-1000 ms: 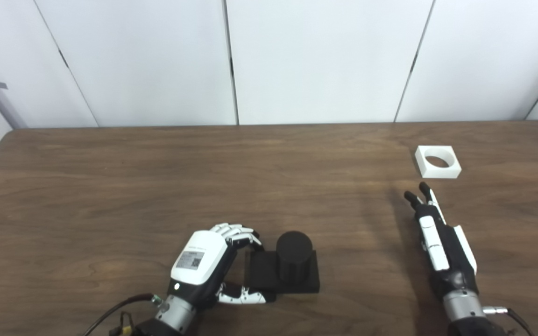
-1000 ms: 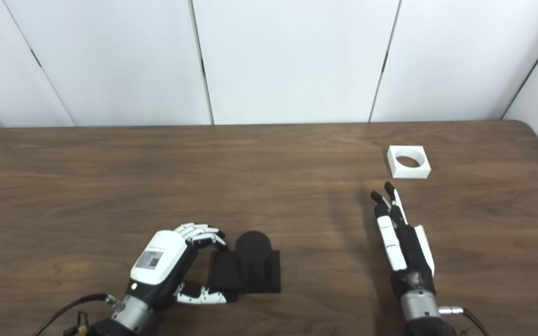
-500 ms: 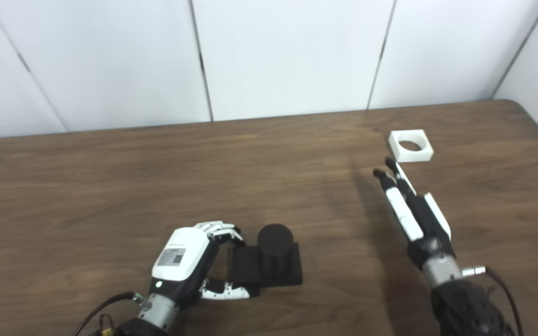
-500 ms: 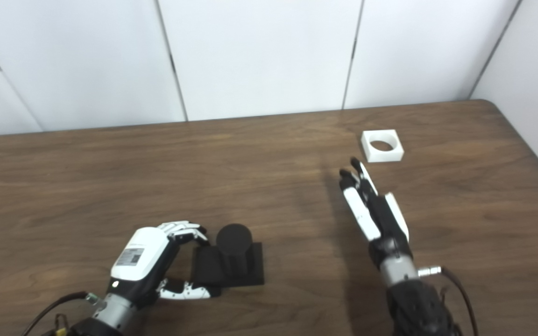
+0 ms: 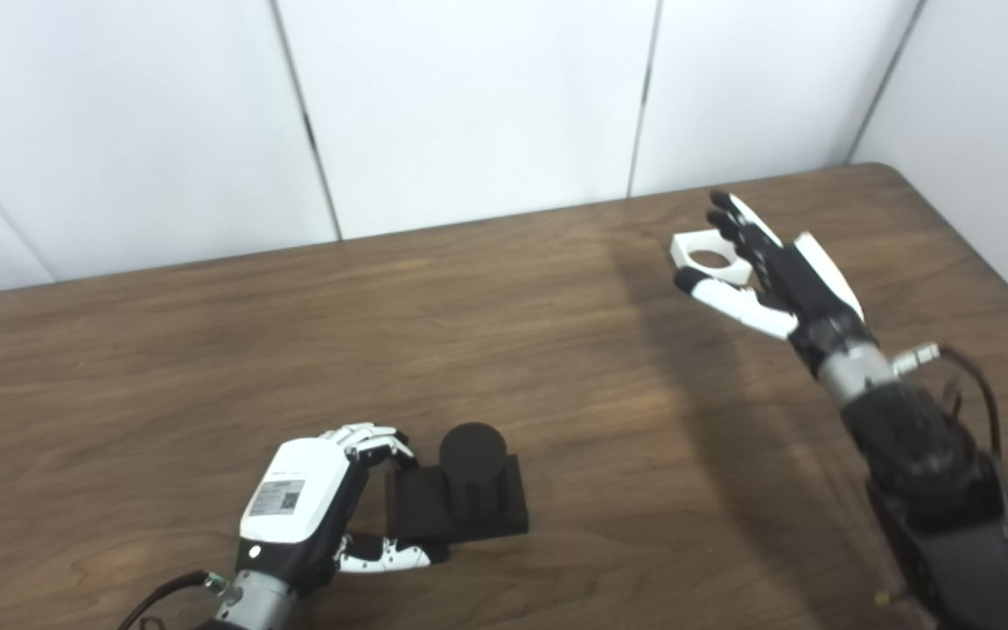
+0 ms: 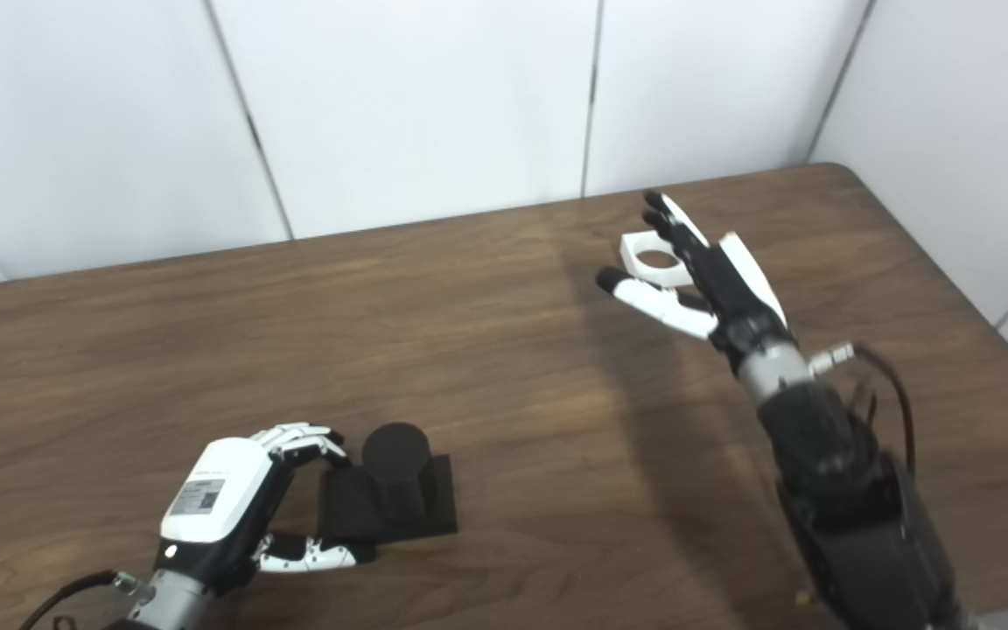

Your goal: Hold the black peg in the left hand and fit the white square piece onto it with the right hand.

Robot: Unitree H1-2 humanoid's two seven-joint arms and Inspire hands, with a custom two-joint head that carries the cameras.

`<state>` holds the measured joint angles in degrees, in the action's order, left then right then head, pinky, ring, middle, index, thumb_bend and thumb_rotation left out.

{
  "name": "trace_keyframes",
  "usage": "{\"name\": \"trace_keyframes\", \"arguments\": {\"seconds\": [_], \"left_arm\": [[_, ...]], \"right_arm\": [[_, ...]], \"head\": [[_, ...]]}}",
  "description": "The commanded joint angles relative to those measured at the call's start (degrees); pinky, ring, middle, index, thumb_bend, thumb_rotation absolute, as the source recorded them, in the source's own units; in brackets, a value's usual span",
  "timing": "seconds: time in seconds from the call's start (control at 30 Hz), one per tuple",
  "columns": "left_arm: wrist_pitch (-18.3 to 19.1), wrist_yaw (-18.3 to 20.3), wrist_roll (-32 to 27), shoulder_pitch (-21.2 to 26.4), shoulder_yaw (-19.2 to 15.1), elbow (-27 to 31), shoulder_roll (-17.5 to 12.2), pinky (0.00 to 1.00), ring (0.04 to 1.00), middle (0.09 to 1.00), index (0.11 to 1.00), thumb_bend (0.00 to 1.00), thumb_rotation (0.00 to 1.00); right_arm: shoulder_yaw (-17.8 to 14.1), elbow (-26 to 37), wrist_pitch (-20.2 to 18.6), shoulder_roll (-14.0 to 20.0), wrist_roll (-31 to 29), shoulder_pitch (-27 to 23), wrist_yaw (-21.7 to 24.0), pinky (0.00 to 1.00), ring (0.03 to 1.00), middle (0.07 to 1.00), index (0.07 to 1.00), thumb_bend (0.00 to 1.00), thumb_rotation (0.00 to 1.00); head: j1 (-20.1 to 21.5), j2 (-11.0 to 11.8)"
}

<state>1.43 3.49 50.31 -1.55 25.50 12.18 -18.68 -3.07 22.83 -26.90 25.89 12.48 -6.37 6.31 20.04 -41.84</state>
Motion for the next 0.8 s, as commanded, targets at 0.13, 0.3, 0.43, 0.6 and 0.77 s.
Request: {"name": "trace_keyframes", "arguments": {"seconds": [0.13,0.3,0.43,0.6,0.77], "left_arm": [[0.8,4.1,1.2,-2.9,0.5,-2.5,-2.2,0.71,0.801,0.764,0.486,0.52,0.04],[0.7,4.0,1.3,-3.1,0.5,-2.5,-2.2,0.71,0.795,0.757,0.486,0.52,0.04],[0.4,3.8,1.3,-3.2,0.4,-2.7,-2.4,0.71,0.794,0.755,0.486,0.52,0.04],[-0.1,3.2,0.9,-3.4,0.2,-3.2,-2.3,0.71,0.796,0.756,0.486,0.52,0.04],[-0.5,2.7,1.1,-3.5,0.0,-3.8,-2.2,0.72,0.796,0.755,0.486,0.52,0.04]], "right_arm": [[1.8,-5.1,0.0,7.0,11.5,-8.3,7.2,0.91,0.961,0.962,0.990,0.77,0.58],[3.7,-9.0,0.0,9.5,16.3,-13.0,11.3,0.88,0.995,0.962,0.948,0.83,0.34],[7.0,-12.3,0.3,12.2,19.8,-16.3,13.5,0.92,1.000,0.966,0.943,0.89,0.29],[10.0,-16.5,0.0,14.6,27.0,-21.0,22.4,1.00,1.000,0.998,0.948,0.94,0.24],[13.6,-19.9,0.0,16.3,31.8,-24.6,27.5,1.00,1.000,1.000,0.927,1.00,0.21]], "head": [[0.6,1.0],[1.5,2.1],[1.8,2.4],[2.0,3.0],[1.9,3.5]]}}
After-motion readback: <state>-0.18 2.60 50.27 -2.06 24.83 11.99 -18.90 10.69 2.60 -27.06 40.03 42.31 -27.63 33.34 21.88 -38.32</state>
